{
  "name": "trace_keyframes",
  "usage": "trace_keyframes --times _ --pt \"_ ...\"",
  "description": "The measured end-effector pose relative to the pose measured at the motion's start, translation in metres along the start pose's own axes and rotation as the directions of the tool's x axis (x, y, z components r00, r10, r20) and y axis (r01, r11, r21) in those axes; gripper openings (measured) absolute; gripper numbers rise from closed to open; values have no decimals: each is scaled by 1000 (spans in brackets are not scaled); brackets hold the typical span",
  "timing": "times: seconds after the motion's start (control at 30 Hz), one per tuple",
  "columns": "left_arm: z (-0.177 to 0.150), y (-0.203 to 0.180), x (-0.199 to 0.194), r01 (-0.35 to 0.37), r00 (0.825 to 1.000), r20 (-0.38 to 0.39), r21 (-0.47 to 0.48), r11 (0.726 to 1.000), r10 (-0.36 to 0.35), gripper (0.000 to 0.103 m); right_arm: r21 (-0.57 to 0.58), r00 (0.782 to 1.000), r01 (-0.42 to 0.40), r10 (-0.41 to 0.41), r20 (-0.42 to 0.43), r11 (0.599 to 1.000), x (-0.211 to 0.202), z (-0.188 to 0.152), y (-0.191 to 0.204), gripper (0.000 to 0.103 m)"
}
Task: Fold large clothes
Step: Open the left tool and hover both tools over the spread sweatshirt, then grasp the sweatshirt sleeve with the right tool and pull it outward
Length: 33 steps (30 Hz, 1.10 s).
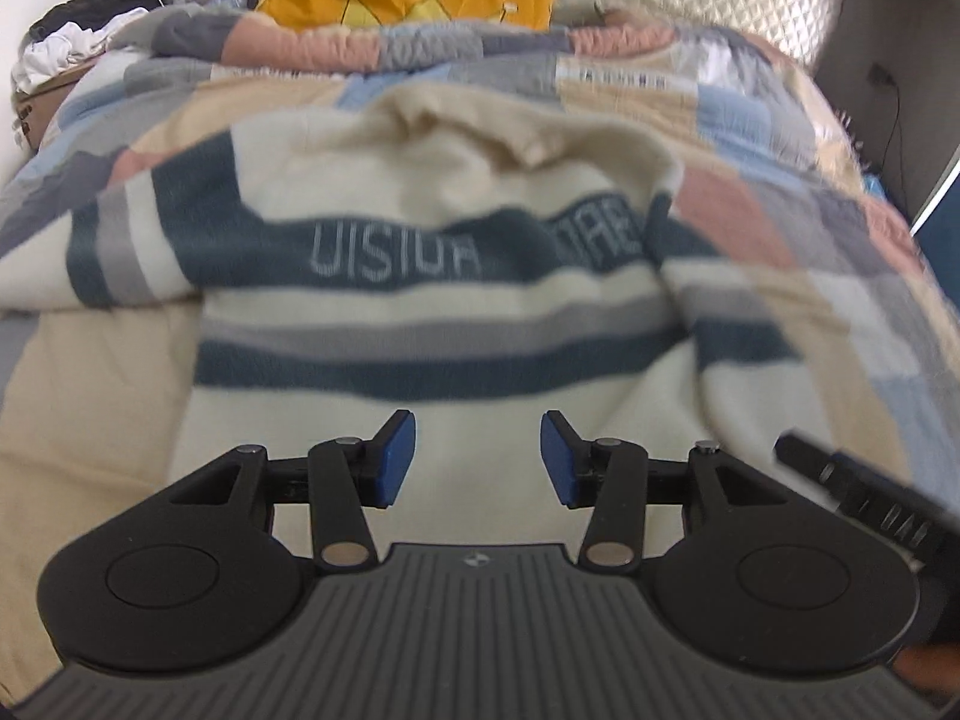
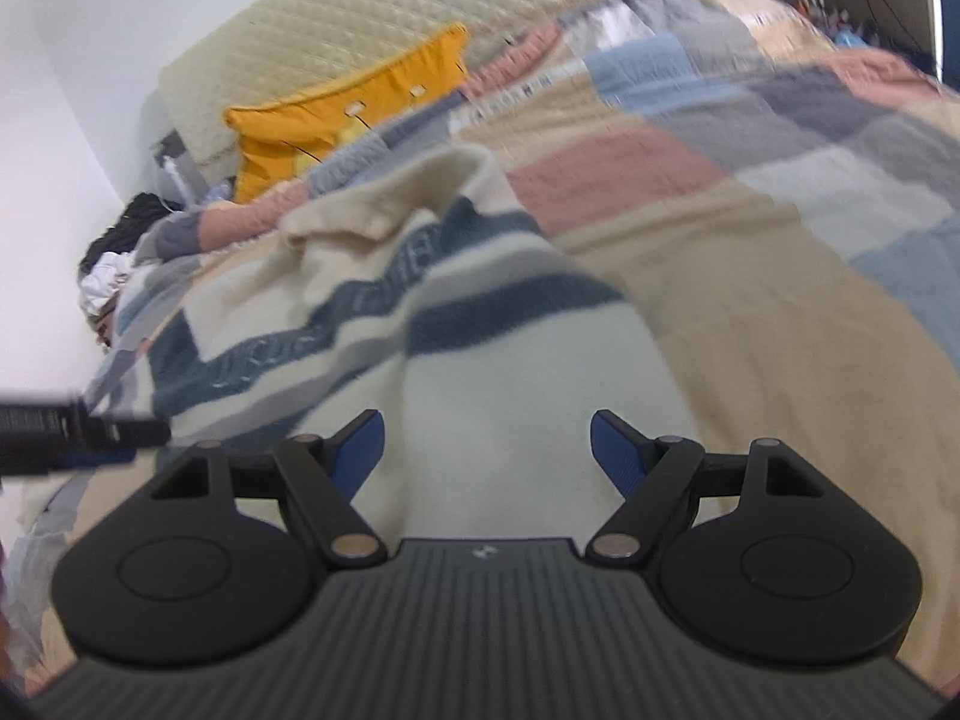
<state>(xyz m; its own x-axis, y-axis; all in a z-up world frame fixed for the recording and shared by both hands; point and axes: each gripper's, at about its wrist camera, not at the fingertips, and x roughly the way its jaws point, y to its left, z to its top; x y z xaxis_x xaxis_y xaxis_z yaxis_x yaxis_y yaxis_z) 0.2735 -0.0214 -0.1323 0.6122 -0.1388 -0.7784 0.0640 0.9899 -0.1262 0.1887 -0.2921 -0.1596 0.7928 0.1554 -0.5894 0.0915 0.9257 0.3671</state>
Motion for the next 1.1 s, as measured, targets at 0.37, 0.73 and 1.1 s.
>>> trace_keyframes --times 0.37,0.73,1.1 --pt "-36 31 46 1 998 -58 -36 999 -4 52 7 996 40 -39 -83 999 36 -15 0 57" --pt "-43 45 43 59 997 -43 -84 995 -63 52 151 984 128 -145 103 980 -1 -3 -19 17" --pt "-48 42 30 90 996 -6 -96 991 -91 52 314 930 178 -264 257 933 -8 95 -80 16"
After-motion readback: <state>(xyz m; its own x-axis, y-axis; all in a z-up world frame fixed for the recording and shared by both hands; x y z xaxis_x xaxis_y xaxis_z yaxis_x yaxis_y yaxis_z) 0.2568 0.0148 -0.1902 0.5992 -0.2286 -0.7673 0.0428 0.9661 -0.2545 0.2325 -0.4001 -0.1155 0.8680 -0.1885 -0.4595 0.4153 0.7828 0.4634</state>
